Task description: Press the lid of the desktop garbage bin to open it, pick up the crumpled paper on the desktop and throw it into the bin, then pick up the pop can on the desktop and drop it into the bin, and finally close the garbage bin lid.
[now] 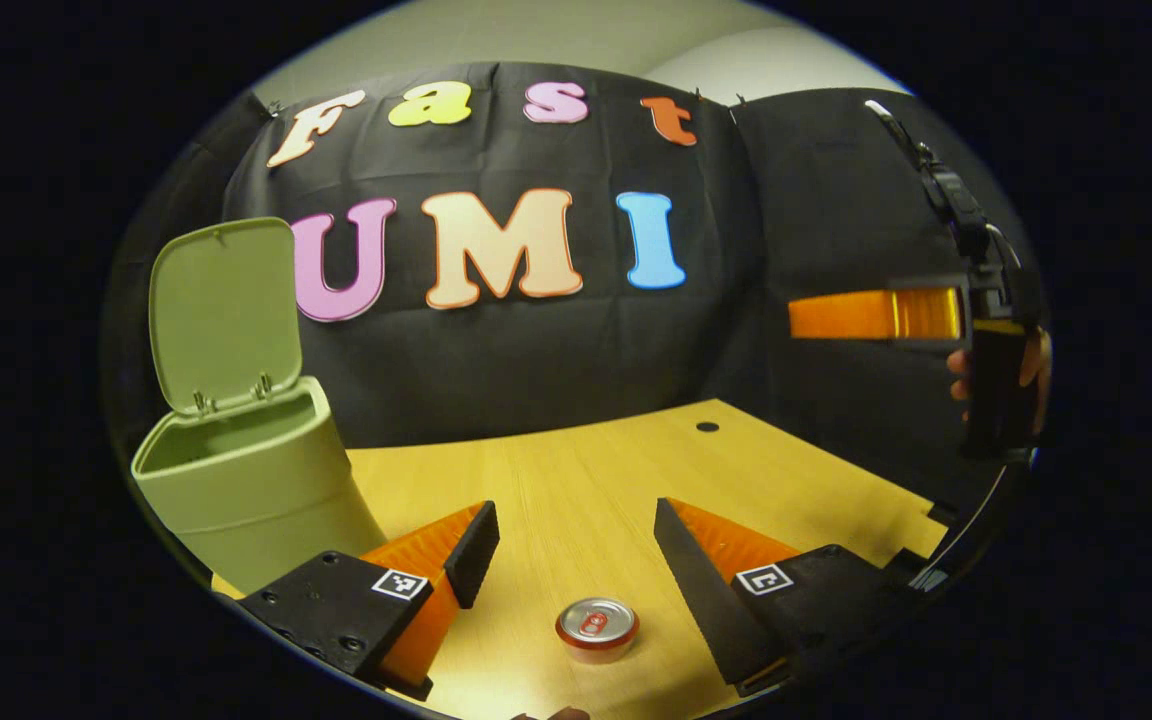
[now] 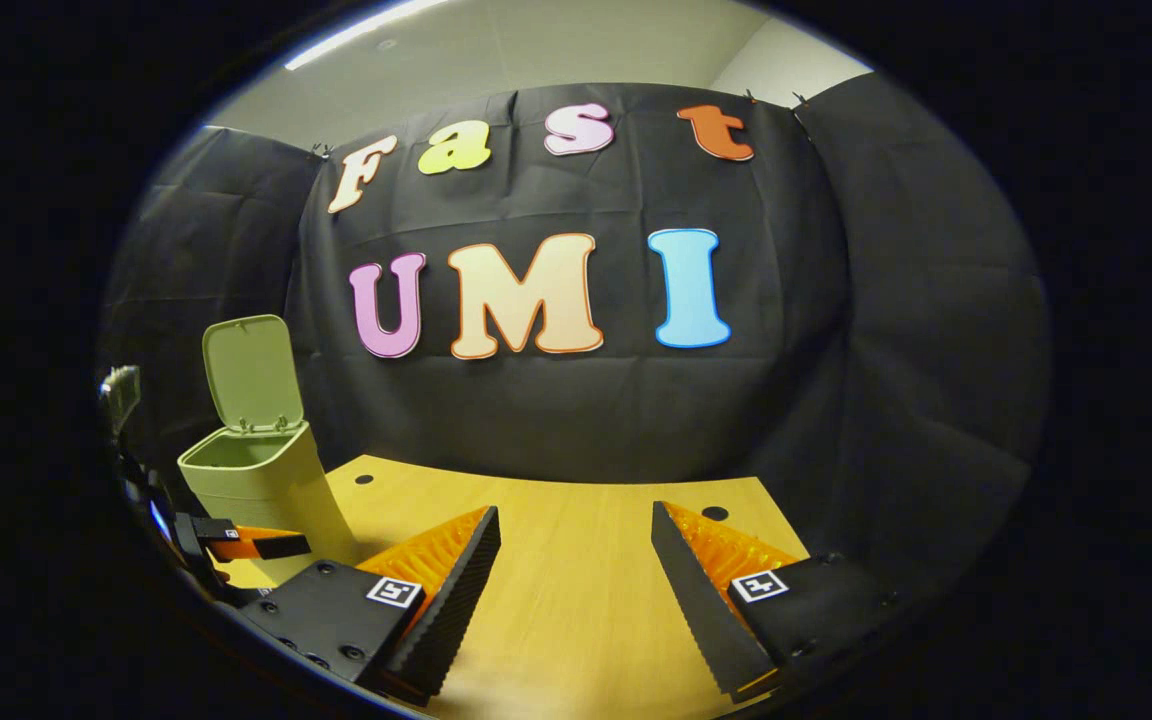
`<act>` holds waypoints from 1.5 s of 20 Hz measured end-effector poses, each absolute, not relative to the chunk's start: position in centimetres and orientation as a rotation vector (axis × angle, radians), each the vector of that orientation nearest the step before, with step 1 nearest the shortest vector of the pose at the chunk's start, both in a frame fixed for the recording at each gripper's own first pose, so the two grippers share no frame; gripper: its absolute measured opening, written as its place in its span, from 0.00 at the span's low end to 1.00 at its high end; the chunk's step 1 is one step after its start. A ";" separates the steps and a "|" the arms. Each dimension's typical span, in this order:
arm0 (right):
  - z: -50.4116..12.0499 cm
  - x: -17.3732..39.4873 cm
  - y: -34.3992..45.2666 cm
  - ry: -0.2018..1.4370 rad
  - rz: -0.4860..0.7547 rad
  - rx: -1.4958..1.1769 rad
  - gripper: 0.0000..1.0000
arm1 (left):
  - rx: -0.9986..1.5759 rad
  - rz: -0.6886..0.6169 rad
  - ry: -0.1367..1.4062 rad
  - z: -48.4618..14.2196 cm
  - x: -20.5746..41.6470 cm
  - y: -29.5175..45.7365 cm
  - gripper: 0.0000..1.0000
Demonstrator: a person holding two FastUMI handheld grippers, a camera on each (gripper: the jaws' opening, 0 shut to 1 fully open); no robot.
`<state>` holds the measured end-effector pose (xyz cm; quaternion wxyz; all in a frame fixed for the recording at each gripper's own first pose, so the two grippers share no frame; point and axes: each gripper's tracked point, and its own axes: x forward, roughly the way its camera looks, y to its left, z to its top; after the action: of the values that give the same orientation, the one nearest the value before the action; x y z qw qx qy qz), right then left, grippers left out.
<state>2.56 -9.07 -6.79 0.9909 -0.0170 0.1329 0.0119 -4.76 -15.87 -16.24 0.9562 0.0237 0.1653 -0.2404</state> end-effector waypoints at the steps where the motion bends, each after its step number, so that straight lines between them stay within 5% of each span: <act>1: -7.0 2.3 -9.8 0.275 0.022 -0.037 0.96 | 0.059 -0.480 0.357 -17.7 -4.9 -15.9 0.95; 14: -8.4 0.3 -13.9 0.362 -0.031 -0.121 0.96 | 0.087 -0.460 0.593 -30.0 -5.5 -17.0 0.95; 15: -8.6 0.4 -13.5 0.367 -0.025 -0.126 0.96 | 0.087 -0.468 0.586 -29.4 -5.2 -17.1 0.79; 30: -9.3 2.2 -4.1 0.326 0.127 -0.103 0.97 | -0.014 -0.408 0.130 -4.2 5.1 -13.2 0.77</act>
<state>2.18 -4.09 -9.34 0.9834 -0.0513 0.1623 0.0633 5.08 -13.16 -4.22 0.9772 -0.0069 0.0643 -0.2023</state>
